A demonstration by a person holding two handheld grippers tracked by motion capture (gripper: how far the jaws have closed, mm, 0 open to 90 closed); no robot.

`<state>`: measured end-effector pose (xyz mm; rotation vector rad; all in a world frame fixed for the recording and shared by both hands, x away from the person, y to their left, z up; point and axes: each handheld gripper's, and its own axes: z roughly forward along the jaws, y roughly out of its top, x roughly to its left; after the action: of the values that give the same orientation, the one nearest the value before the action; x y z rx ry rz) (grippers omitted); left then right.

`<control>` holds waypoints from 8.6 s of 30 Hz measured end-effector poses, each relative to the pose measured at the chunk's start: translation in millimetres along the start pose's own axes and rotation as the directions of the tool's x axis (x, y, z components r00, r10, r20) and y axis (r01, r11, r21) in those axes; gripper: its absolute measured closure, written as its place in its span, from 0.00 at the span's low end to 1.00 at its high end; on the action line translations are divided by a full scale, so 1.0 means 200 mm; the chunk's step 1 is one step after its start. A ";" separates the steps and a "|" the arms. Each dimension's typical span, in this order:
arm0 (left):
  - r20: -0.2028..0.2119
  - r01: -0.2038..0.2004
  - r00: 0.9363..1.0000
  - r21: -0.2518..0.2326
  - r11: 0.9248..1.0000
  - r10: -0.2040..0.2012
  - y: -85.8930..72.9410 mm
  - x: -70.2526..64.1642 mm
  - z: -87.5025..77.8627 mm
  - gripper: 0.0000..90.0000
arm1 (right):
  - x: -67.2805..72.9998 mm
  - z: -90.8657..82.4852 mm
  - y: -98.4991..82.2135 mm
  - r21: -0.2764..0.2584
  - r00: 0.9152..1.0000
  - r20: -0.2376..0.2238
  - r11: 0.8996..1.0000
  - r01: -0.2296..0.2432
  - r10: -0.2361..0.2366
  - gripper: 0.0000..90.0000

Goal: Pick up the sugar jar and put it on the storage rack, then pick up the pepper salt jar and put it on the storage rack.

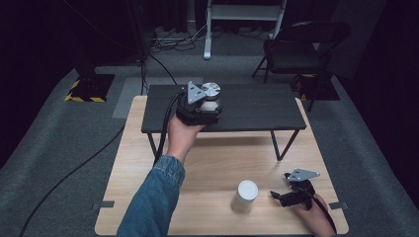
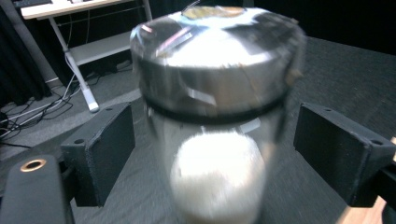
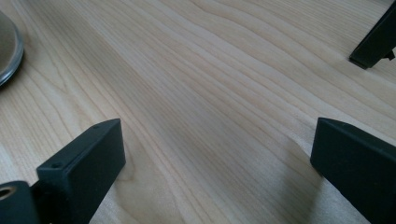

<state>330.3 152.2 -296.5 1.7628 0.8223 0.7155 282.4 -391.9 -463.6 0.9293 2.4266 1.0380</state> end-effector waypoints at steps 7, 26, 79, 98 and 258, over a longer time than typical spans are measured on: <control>0.014 -0.046 0.999 -0.033 0.998 0.047 -0.09 -0.02 -0.16 0.15 | 0.00 0.00 0.00 0.000 1.000 0.002 1.000 0.000 0.000 0.03; 0.093 0.021 0.995 0.010 1.000 -0.022 -0.60 -0.16 -0.35 0.18 | 0.01 0.00 0.00 0.001 1.000 0.005 1.000 -0.002 0.002 0.03; 0.089 -0.002 0.995 0.410 0.912 -0.038 -0.94 -0.20 -0.09 0.11 | 0.06 0.02 0.02 0.010 0.999 0.033 0.999 -0.032 0.031 0.00; 0.087 0.001 0.995 0.411 0.912 -0.040 -0.94 -0.20 -0.09 0.11 | 0.06 0.02 0.02 0.010 0.999 0.033 0.999 -0.032 0.032 0.00; 0.086 0.000 0.996 0.414 0.910 -0.039 -0.94 -0.21 -0.10 0.10 | 0.06 0.01 0.02 0.011 1.000 0.019 1.000 -0.021 0.021 0.00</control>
<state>253.2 174.8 -472.1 2.1449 0.9785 0.4617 277.2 -380.6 -463.1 0.9658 2.4144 1.0187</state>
